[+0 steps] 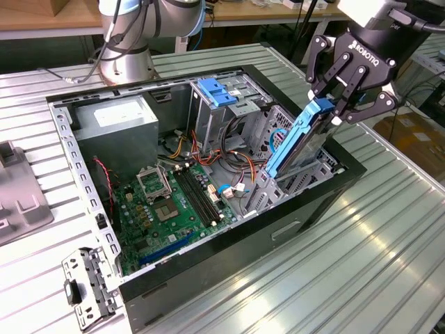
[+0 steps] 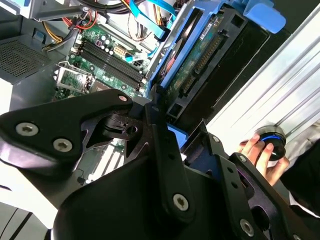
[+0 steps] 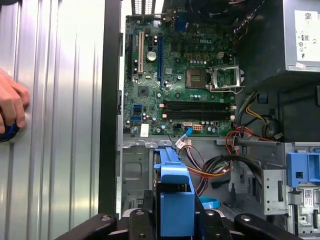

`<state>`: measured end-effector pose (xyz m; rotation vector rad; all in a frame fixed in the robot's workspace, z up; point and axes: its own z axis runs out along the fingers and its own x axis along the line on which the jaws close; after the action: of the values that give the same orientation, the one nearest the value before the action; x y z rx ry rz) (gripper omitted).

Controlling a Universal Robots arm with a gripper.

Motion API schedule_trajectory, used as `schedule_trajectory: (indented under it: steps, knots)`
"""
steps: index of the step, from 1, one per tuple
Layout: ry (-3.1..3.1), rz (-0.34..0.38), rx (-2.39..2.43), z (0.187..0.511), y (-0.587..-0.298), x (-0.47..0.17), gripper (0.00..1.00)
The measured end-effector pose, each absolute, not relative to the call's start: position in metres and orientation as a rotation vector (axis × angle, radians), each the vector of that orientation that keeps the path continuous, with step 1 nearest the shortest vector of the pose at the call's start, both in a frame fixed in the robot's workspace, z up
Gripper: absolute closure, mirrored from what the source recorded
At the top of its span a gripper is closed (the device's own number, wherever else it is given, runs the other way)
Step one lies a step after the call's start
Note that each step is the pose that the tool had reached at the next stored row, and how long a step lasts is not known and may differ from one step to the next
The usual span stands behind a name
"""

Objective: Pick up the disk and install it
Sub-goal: 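Insert the disk into the insertion slot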

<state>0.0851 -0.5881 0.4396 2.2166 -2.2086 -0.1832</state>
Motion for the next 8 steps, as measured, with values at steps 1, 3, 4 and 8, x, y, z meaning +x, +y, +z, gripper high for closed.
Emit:
schedule_trajectory:
  steps: [1,3,4,8]
  knots:
    - [-2.209,-0.183,2.217,0.439,-0.588,0.085,0.63]
    - [-2.209,-0.183,2.217,0.436,-0.588,0.084,0.63]
    - [-2.208,-0.183,2.217,0.435,-0.588,0.084,0.63]
    - [-2.208,-0.183,2.217,0.428,-0.588,0.084,0.63]
